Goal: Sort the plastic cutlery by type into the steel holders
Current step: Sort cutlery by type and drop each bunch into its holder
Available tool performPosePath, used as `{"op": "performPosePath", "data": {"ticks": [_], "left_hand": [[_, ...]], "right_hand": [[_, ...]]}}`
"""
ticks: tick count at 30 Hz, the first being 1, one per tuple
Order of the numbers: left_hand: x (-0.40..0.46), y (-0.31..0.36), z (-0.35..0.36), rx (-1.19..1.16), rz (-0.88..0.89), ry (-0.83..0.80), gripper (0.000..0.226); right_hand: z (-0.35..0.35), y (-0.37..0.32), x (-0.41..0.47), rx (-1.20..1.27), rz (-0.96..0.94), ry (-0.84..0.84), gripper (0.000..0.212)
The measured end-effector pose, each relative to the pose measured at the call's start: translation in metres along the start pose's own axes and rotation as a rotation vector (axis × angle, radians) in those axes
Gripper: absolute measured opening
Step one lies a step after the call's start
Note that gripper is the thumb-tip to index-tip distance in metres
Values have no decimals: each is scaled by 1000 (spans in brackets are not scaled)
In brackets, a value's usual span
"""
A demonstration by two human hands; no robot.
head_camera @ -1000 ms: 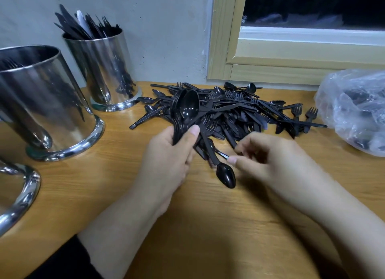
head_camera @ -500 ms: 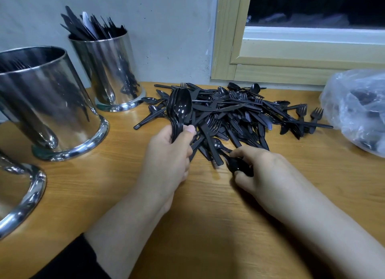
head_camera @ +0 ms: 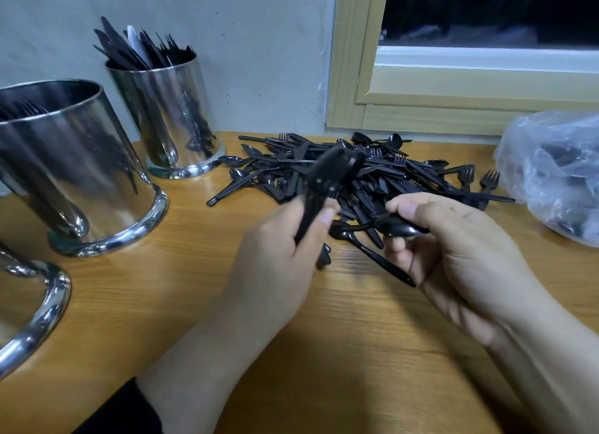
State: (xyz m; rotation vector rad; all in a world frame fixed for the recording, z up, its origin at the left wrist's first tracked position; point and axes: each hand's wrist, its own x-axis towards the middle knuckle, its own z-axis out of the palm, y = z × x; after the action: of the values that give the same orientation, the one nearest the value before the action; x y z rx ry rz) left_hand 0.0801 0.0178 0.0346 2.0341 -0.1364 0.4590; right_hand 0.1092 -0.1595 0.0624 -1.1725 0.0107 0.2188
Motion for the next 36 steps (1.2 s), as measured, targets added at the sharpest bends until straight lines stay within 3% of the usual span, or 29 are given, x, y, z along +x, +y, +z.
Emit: {"op": "performPosePath", "data": {"ticks": [4,6,9,12,25,31,36], "left_hand": [[-2,-4,4,1,-3,-157,28],[0,-7,4,-41,-98,-133,33],[5,-11,1,-219,-273,11,30],[8,-13,-1,-454,-380,105,28],[9,-17,-3,-868,-496,262,25],[10,-18,-1,-821,-522,279,27],[11,-16,0,-779,-509,281,23]], "right_hand": [[-3,2,1,26,-34,-25,25],[-15,3,6,-416,-208,58,33],[-32,6,17,-1237,-361,113,17],[-35,13,23,-1523,-241,5,16],[-27,21,26,-1606,-235,-39,10],[-24,26,27,-1619,-284,17,16],[-24,28,27,-1586,-317,-32,27]]}}
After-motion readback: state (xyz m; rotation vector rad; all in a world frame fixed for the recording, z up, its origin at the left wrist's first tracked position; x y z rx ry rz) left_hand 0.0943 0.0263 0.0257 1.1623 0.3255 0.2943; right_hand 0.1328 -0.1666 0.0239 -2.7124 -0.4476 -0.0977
